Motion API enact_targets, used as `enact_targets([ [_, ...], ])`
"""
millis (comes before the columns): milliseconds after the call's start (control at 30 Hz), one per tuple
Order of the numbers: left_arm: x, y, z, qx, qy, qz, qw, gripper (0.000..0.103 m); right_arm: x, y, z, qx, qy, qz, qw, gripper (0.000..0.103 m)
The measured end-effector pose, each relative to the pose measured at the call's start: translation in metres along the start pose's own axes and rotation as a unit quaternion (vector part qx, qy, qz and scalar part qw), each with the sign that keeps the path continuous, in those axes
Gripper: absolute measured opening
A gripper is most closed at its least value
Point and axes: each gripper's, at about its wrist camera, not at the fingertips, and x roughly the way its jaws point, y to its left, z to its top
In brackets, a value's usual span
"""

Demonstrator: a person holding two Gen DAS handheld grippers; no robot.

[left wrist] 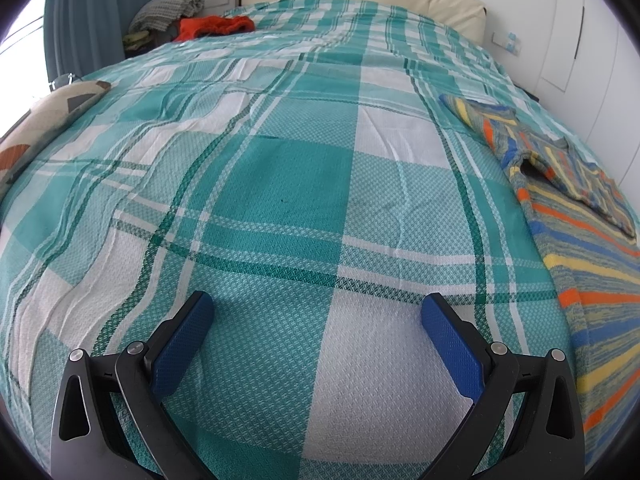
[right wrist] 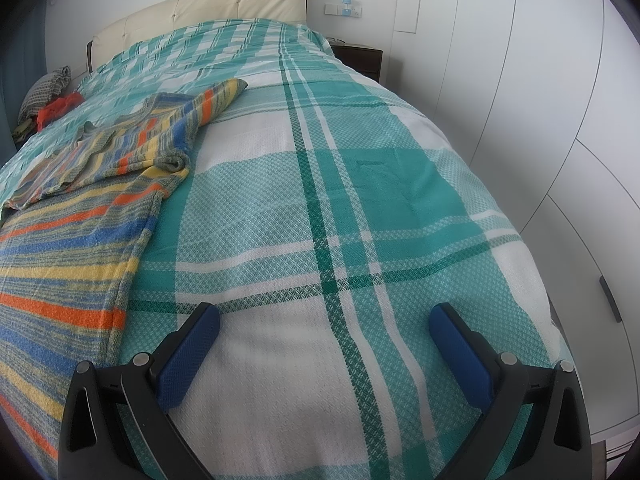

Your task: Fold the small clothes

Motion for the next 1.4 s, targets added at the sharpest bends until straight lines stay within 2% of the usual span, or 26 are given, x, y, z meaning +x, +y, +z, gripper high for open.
enact_targets([
  [167,0.000,-0.003,0.004,0.006,0.018,0.006,0.9998,0.103,-0.002,0.002,0.001,-0.006,0.005,-0.006,1.000,0.103],
  [267,-0.011,-0.001,0.012,-0.006,0.061,0.006,0.9981,0.101,-0.004,0.002,0.006,-0.013,0.024,-0.005,1.000,0.103],
  [300,-0.023,0.002,0.012,-0.027,0.073,-0.013,0.9969,0.101,-0.006,0.001,0.010,-0.022,0.037,-0.001,0.999,0.103],
  [333,-0.039,0.003,0.008,-0.044,0.077,-0.049,0.9949,0.101,-0.011,0.000,0.013,-0.032,0.054,0.006,0.998,0.102],
  [367,-0.051,0.003,0.004,-0.052,0.079,-0.079,0.9924,0.101,-0.018,-0.002,0.013,-0.035,0.062,0.015,0.997,0.096],
  [433,-0.080,-0.009,-0.012,-0.046,0.097,-0.132,0.9855,0.101,-0.042,-0.006,0.008,-0.036,0.072,0.057,0.995,0.093],
  [500,-0.100,-0.032,-0.035,-0.007,0.126,-0.161,0.9788,0.101,-0.067,-0.008,-0.005,-0.045,0.092,0.105,0.989,0.093],
  [567,-0.109,-0.057,-0.057,0.040,0.147,-0.160,0.9753,0.100,-0.087,-0.005,-0.025,-0.053,0.132,0.150,0.978,0.092],
  [667,-0.109,-0.087,-0.089,0.092,0.178,-0.144,0.9691,0.084,-0.106,0.003,-0.058,-0.057,0.196,0.196,0.959,0.086],
  [700,-0.105,-0.092,-0.094,0.094,0.188,-0.143,0.9671,0.079,-0.111,0.006,-0.070,-0.053,0.214,0.205,0.954,0.085],
  [800,-0.099,-0.099,-0.107,0.077,0.208,-0.141,0.9649,0.073,-0.115,0.009,-0.090,-0.025,0.240,0.230,0.943,0.079],
  [867,-0.100,-0.105,-0.110,0.083,0.215,-0.137,0.9632,0.057,-0.112,0.015,-0.099,-0.017,0.251,0.245,0.936,0.068],
  [900,-0.100,-0.108,-0.111,0.089,0.223,-0.139,0.9608,0.025,-0.109,0.019,-0.103,-0.019,0.259,0.248,0.933,0.064],
  [933,-0.102,-0.110,-0.112,0.089,0.234,-0.147,0.9568,0.005,-0.104,0.025,-0.108,-0.026,0.271,0.252,0.929,0.043],
  [967,-0.103,-0.110,-0.111,0.082,0.247,-0.154,0.9531,0.004,-0.103,0.029,-0.110,-0.032,0.275,0.248,0.928,0.007],
  [1033,-0.108,-0.105,-0.104,0.064,0.259,-0.164,0.9498,0.004,-0.106,0.028,-0.106,-0.018,0.276,0.255,0.926,0.007],
  [1133,-0.116,-0.098,-0.083,0.022,0.275,-0.200,0.9400,0.004,-0.122,0.021,-0.085,0.000,0.255,0.275,0.927,0.007],
  [1200,-0.119,-0.098,-0.060,-0.001,0.273,-0.228,0.9345,0.003,-0.127,0.019,-0.066,0.015,0.243,0.289,0.926,0.007],
  [1267,-0.118,-0.101,-0.029,-0.014,0.261,-0.248,0.9329,0.004,-0.127,0.021,-0.038,0.028,0.230,0.304,0.924,0.007],
  [1333,-0.107,-0.106,0.011,-0.024,0.241,-0.257,0.9354,0.003,-0.117,0.023,-0.002,0.046,0.213,0.319,0.923,0.007],
  [1400,-0.090,-0.117,0.060,-0.013,0.214,-0.243,0.9462,0.004,-0.103,0.026,0.034,0.056,0.194,0.320,0.926,0.007],
])
